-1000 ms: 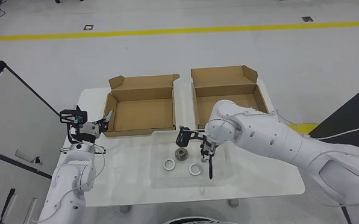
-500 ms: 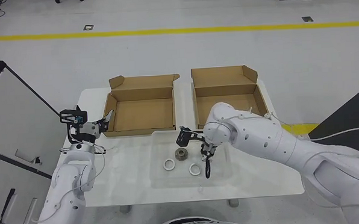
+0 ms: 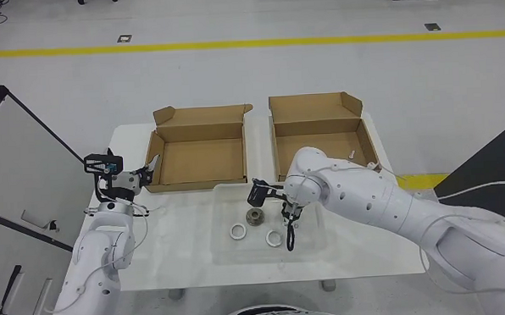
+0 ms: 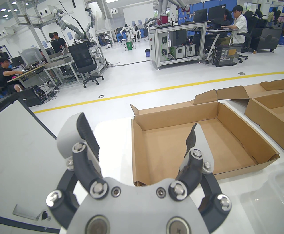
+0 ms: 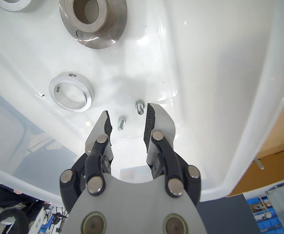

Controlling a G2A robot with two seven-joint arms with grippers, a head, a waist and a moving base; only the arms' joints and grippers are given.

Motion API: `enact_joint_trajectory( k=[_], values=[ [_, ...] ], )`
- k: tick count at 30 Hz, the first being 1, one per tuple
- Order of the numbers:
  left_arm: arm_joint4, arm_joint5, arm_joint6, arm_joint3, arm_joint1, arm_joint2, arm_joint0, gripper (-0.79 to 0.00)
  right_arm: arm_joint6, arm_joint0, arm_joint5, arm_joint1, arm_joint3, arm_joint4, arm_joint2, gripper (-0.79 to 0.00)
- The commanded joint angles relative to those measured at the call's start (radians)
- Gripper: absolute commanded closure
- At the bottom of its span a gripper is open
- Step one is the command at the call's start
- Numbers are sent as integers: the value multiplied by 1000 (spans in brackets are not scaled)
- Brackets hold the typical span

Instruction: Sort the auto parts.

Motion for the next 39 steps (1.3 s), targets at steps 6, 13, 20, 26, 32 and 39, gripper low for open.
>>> enact_joint_trajectory(
  k=[6, 13, 20, 26, 32, 39],
  values=[
    [0, 0, 0, 0, 0, 0, 0, -785, -2, -12, -2, -5, 9, -20, 7, -360],
    [0, 0, 0, 0, 0, 0, 0, -785, -3, -24, -8, -10, 19, -34, 16, -354],
    [0, 0, 0, 0, 0, 0, 0, -785, 6, -31, -9, -15, 26, -43, 25, -326],
    [0, 0, 0, 0, 0, 0, 0, -785, 13, -38, -13, -19, 31, -50, 33, -169],
    [0, 0, 0, 0, 0, 0, 0, -785, 53, -40, -28, -19, 21, -46, 44, 0],
    [0, 0, 0, 0, 0, 0, 0, -785, 77, -57, -22, 9, -49, -41, 97, 0]
  ],
)
